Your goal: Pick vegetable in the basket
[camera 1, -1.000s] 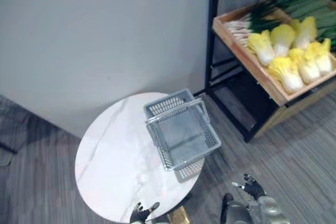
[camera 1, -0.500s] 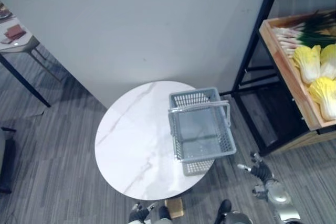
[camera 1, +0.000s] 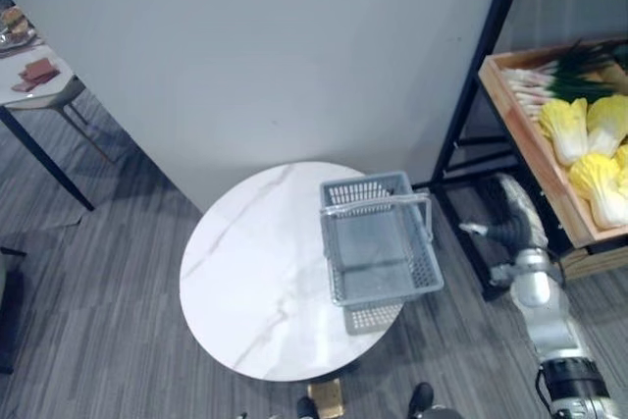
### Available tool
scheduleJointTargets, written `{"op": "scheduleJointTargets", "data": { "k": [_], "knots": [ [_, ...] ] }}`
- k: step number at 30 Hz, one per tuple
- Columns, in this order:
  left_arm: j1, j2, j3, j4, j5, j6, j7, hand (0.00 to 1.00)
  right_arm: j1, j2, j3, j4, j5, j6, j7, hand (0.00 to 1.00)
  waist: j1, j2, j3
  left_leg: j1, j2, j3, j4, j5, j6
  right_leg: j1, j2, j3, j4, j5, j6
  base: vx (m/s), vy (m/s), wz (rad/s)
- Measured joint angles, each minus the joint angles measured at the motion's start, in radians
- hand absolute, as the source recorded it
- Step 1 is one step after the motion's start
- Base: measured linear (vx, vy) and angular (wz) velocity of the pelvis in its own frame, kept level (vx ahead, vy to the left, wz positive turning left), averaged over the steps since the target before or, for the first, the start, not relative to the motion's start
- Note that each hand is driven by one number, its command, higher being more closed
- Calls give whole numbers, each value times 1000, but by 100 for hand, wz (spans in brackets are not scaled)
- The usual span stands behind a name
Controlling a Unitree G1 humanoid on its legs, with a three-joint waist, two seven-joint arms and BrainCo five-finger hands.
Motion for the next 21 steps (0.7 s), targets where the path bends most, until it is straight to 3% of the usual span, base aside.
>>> {"op": "scheduleJointTargets", "data": {
  "k": [2, 6, 11, 21],
  "knots": [
    [0, 1, 13, 1, 0, 2, 0, 0, -81, -22, 116, 61, -8, -4, 14, 0, 12, -12, -5, 0, -1, -1, -6, 5, -1, 0, 1, -2, -5, 3, -1, 7, 2, 2],
    [-1, 4, 30, 0, -4, 1, 2, 0, -293, -26, 285, 298, -37, -5, 65, 0, 64, -34, -2, -16, -5, -28, -7, 13, -1, 4, 0, -24, -17, 8, -2, 15, 2, 15],
    [-1, 5, 37, -1, -12, 1, 4, 0, -483, -25, 342, 472, -36, -4, 88, 0, 105, -46, 26, -58, -14, -72, -7, 27, 6, -5, -6, -59, -30, 18, -4, 16, 8, 28],
    [-24, 7, 36, -28, -50, -4, 19, 0, -636, -23, 339, 658, -37, 22, 88, 0, 124, -58, 109, -115, -44, -118, -8, 42, 15, -37, -33, -87, -33, 27, 5, 34, 26, 11]
  ]
}}
